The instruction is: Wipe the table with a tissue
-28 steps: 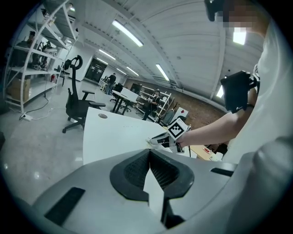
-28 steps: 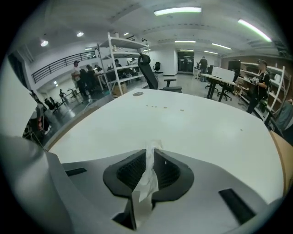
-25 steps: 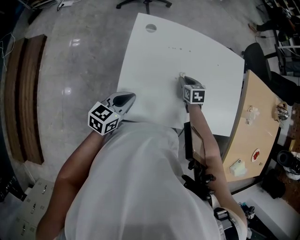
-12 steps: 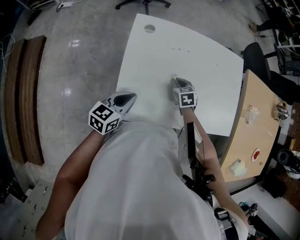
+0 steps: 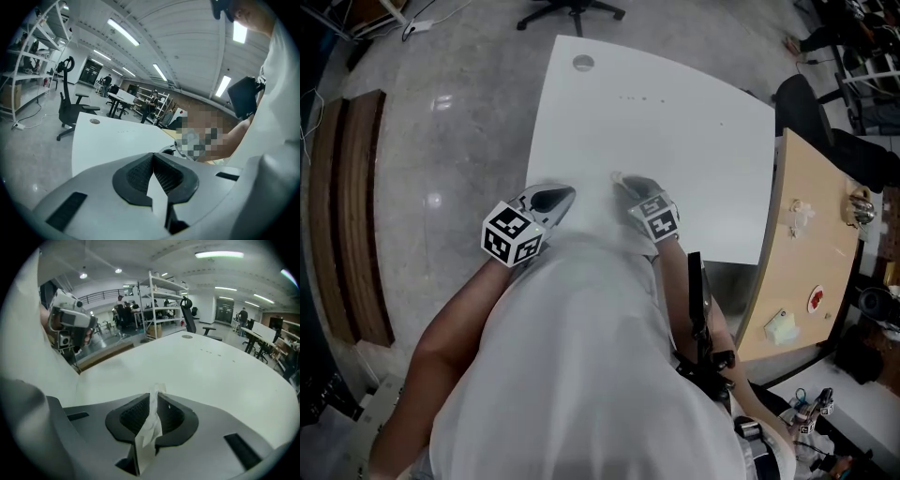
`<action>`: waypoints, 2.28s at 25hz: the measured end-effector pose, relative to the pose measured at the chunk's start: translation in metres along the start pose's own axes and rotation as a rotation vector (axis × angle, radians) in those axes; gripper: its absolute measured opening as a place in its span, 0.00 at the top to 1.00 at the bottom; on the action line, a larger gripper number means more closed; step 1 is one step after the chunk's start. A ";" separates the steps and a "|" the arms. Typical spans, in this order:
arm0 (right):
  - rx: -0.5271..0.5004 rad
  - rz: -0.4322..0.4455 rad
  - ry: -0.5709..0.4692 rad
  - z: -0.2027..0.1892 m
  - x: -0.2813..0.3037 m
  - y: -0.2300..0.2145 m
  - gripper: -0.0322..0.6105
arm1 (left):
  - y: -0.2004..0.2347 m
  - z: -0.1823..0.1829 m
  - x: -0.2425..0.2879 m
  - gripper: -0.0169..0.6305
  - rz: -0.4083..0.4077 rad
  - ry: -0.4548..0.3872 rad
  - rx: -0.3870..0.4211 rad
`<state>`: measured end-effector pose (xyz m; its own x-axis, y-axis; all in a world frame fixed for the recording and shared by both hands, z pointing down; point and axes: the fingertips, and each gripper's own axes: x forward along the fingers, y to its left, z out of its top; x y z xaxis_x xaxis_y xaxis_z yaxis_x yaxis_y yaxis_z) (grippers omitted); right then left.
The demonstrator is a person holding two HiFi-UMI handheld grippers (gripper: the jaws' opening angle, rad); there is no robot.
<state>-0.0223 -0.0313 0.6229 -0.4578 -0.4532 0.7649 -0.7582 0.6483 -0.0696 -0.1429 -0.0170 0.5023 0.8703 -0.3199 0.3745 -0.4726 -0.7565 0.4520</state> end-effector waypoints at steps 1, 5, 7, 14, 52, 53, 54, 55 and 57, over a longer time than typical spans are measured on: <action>0.016 0.005 -0.031 -0.003 -0.007 0.005 0.87 | -0.003 0.000 0.002 0.96 -0.007 0.003 0.004; 0.058 -0.046 -0.120 -0.017 -0.040 0.003 0.86 | -0.011 -0.007 0.011 0.96 -0.024 0.037 0.015; 0.122 -0.078 -0.152 -0.029 -0.055 -0.009 0.86 | -0.015 -0.012 0.018 0.96 -0.030 0.061 0.020; 0.572 -0.119 -0.379 -0.050 -0.103 -0.063 0.86 | -0.045 -0.007 0.049 0.96 -0.078 0.112 0.055; 0.374 -0.300 -0.135 -0.073 -0.097 -0.385 0.86 | -0.103 -0.004 0.165 0.96 0.117 0.160 -0.089; 0.349 -0.312 -0.117 -0.070 -0.095 -0.391 0.86 | -0.102 -0.005 0.164 0.96 0.125 0.158 -0.094; 0.319 -0.322 -0.097 -0.067 -0.092 -0.396 0.86 | -0.100 -0.005 0.162 0.96 0.135 0.155 -0.098; 0.286 -0.329 -0.073 -0.064 -0.090 -0.400 0.86 | -0.099 -0.004 0.161 0.96 0.143 0.151 -0.103; 0.217 -0.337 -0.024 -0.061 -0.086 -0.402 0.86 | -0.096 -0.003 0.160 0.96 0.159 0.142 -0.112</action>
<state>0.3497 -0.2155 0.6246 -0.1753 -0.6340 0.7532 -0.9468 0.3182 0.0474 0.0407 0.0063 0.5216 0.7588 -0.3405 0.5552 -0.6219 -0.6321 0.4623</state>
